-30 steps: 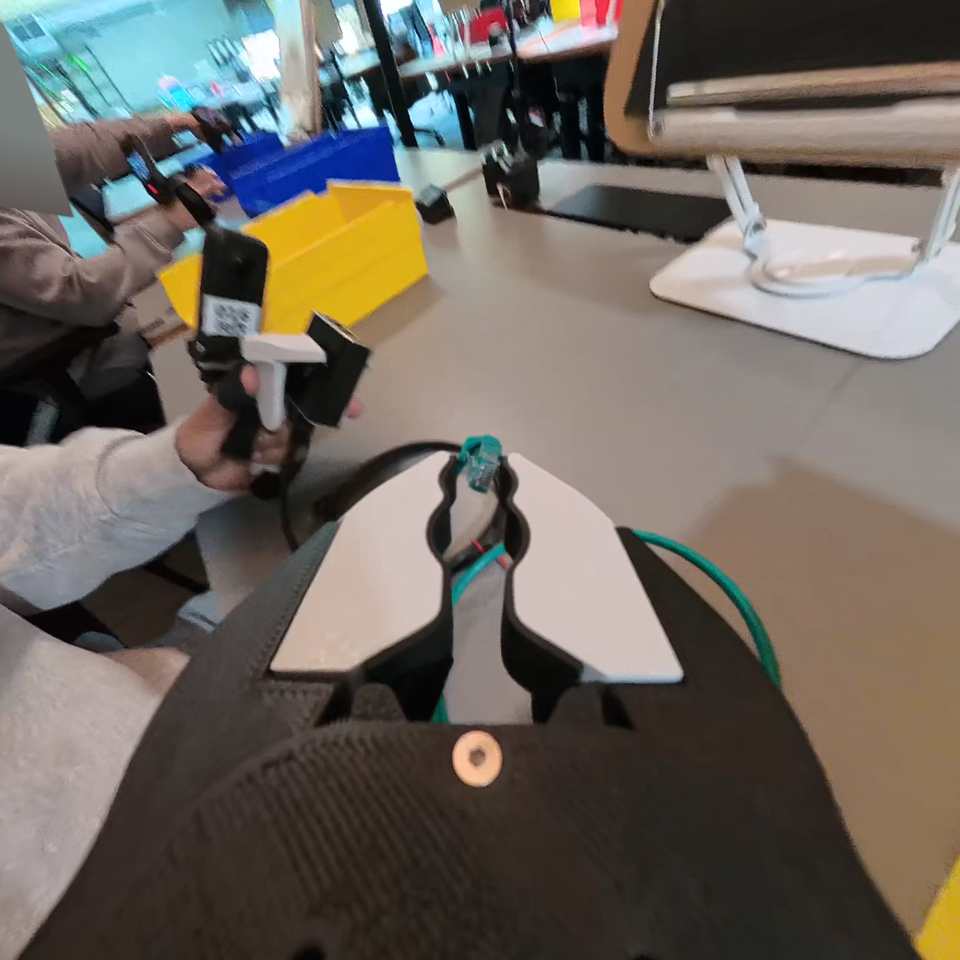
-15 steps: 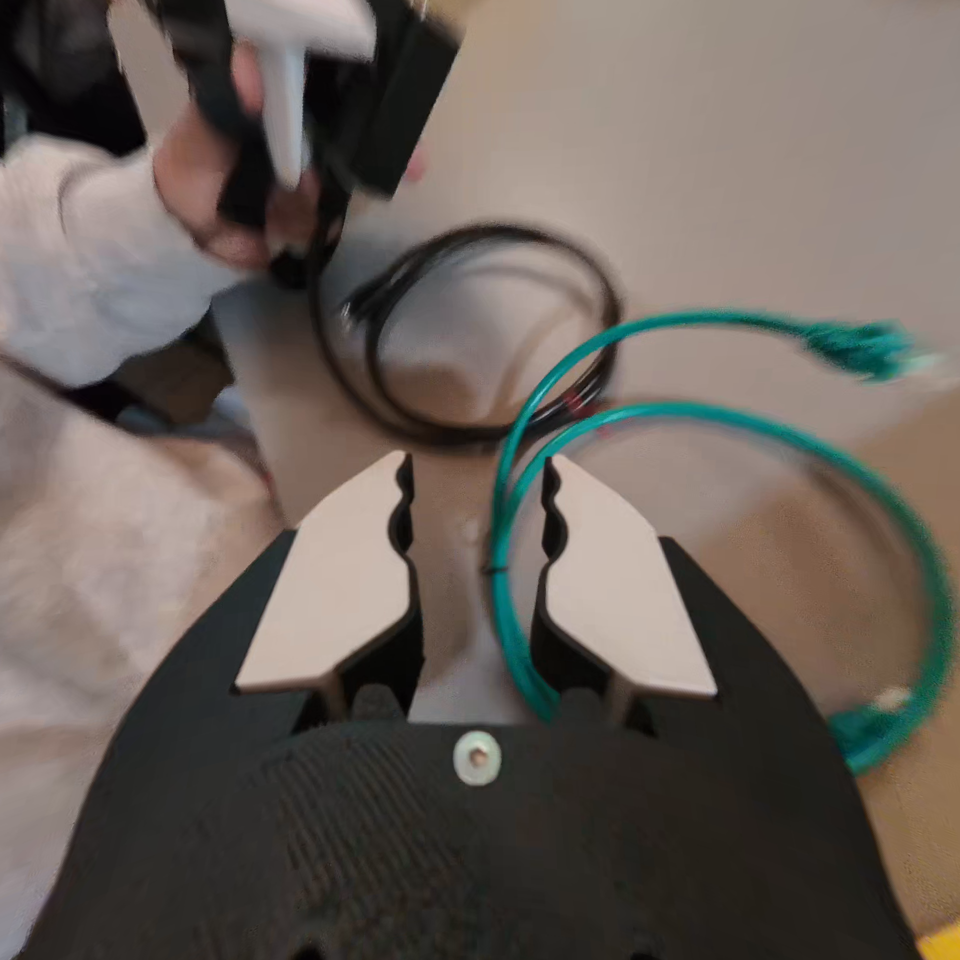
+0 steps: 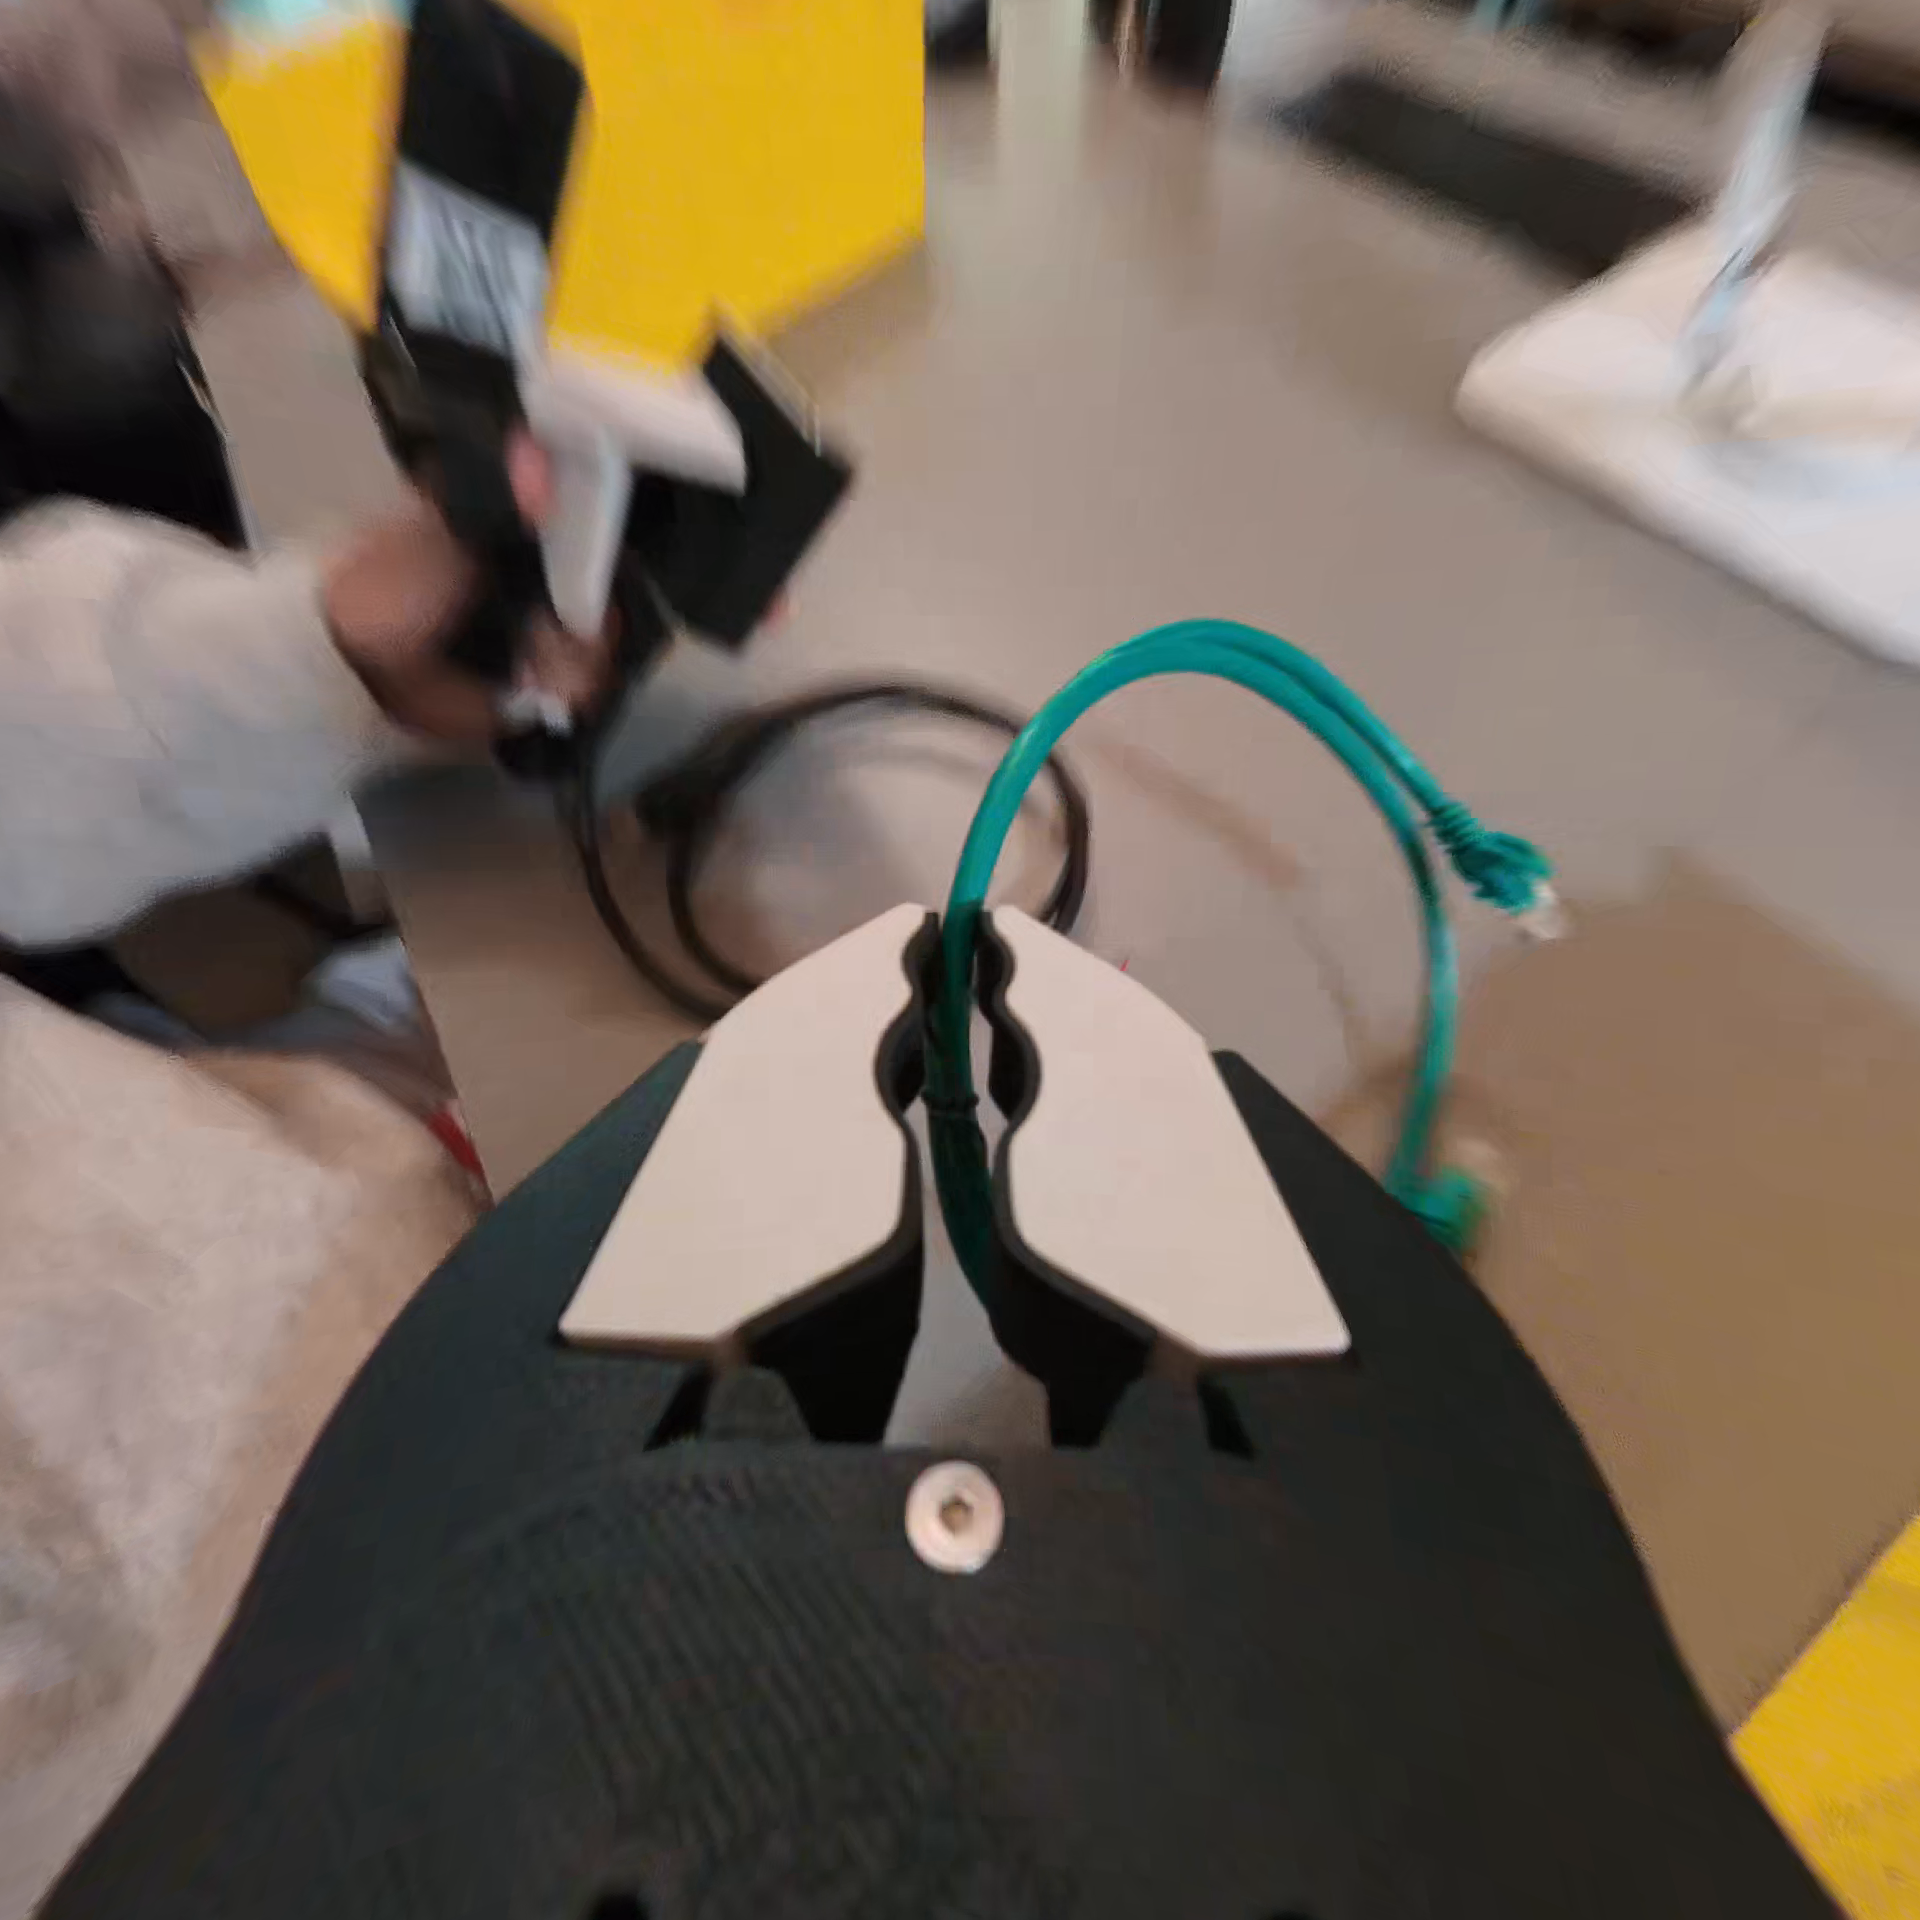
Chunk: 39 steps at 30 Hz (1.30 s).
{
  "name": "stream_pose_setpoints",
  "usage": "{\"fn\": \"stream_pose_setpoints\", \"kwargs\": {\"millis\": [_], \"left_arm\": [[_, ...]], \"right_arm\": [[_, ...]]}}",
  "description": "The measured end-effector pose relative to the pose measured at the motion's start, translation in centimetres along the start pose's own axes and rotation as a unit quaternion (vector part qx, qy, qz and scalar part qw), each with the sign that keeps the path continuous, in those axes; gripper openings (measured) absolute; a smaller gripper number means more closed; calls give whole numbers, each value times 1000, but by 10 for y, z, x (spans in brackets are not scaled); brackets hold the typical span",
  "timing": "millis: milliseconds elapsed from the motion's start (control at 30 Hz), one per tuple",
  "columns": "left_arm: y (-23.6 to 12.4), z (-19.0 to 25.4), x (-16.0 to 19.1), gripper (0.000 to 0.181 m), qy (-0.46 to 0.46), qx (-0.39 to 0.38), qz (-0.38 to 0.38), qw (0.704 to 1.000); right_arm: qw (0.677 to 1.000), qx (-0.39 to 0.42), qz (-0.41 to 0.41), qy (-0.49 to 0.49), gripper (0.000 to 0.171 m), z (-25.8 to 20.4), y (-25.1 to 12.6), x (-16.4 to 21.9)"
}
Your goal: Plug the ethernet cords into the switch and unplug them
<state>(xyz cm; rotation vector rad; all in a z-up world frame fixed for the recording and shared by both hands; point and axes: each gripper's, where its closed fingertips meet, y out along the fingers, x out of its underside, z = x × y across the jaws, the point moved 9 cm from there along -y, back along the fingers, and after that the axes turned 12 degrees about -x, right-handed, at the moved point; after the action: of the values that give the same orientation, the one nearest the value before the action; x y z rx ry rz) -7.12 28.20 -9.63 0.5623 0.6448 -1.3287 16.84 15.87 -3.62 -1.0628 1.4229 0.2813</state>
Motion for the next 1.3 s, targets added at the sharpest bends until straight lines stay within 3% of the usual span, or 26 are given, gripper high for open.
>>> {"fn": "stream_pose_setpoints", "kwargs": {"millis": [200,300,433,500,600,767,867,967,1133,1200,1300], "left_arm": [[2,1,2,28,1,0,-5,1000],[3,1,3,28,2,0,-6,1000],[4,1,4,28,4,-4,-7,1000],[4,1,5,28,6,-5,-9,1000],[6,1,6,28,9,-8,-12,1000],[11,2,9,28,12,-10,-16,1000],[13,5,10,29,19,-9,-21,1000],[13,8,11,29,32,-11,-25,999],[10,7,12,29,27,-8,-25,999],[8,7,12,29,24,-8,-23,999],[6,6,11,28,21,-5,-21,1000]], "right_arm": [[956,42,289,-38,6,-12,-124,-51],[929,145,332,-74,6,-22,-184,-52],[887,319,306,-132,6,-39,-227,-26],[873,392,253,-145,6,-38,-230,-4],[885,415,162,-134,6,-18,-212,31],[930,352,20,-100,7,31,-157,69],[946,317,-6,-63,11,48,-136,82],[950,311,17,-31,21,55,-139,86],[961,231,132,78,49,60,-156,93],[949,203,225,91,50,56,-172,88],[906,181,374,85,44,45,-205,81]]}}
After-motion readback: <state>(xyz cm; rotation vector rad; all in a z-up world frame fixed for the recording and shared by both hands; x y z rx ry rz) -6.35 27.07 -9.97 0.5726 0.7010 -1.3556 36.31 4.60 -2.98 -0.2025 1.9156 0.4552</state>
